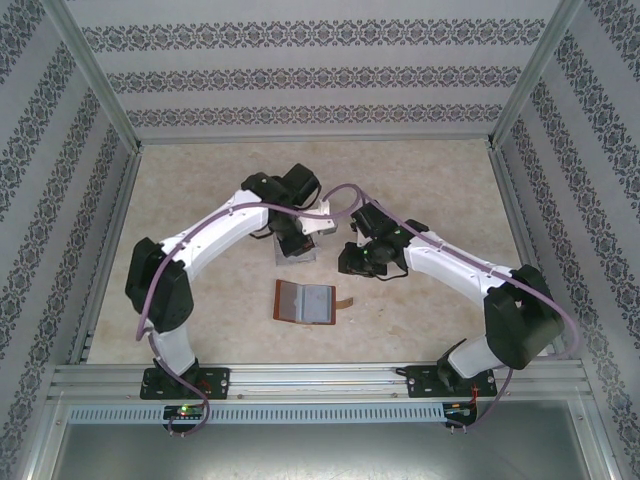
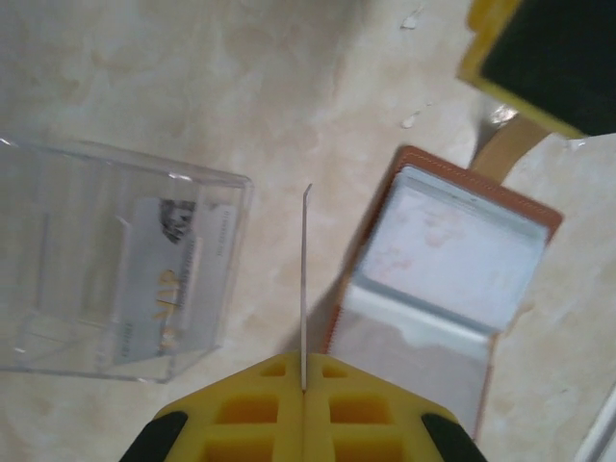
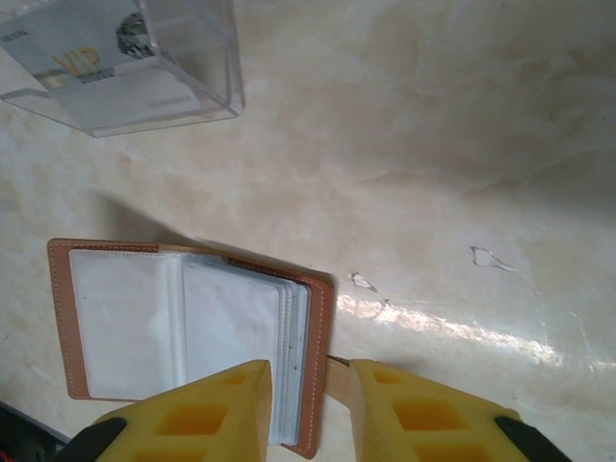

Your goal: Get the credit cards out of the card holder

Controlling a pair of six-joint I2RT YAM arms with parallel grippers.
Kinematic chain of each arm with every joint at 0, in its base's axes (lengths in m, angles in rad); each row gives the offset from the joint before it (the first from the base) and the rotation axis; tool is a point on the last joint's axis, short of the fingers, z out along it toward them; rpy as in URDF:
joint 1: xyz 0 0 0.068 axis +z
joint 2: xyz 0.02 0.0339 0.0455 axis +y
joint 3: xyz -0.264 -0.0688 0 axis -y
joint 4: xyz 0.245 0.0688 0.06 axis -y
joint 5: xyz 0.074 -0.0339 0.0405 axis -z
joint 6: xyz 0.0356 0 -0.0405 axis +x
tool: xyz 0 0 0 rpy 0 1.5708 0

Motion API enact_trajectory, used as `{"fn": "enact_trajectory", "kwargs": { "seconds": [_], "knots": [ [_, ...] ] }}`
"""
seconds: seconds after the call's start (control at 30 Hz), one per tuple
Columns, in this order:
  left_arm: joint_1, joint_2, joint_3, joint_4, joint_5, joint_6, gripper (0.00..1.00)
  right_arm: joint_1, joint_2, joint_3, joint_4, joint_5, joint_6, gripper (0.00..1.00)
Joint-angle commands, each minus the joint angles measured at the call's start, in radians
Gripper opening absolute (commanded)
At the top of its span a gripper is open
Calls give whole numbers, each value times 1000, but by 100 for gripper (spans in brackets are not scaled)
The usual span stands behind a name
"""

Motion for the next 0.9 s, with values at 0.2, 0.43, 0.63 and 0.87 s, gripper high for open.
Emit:
{"fn": "enact_trajectory", "kwargs": {
  "seconds": [0.2, 0.43, 0.63, 0.87],
  "knots": [
    [74, 138, 208, -185, -50, 232, 0, -6, -47, -29, -31, 31, -16, 29],
    [92, 205, 313, -218, -63, 294, 0, -10, -49, -26, -33, 33, -15, 29],
    [97, 275, 392, -263, -66, 317, 0, -10, -56, -37, -32, 36, -12, 29],
    [98, 331, 410, -307, -80, 327, 0, -15, -70, -62, -22, 35, -5, 29]
  ]
}}
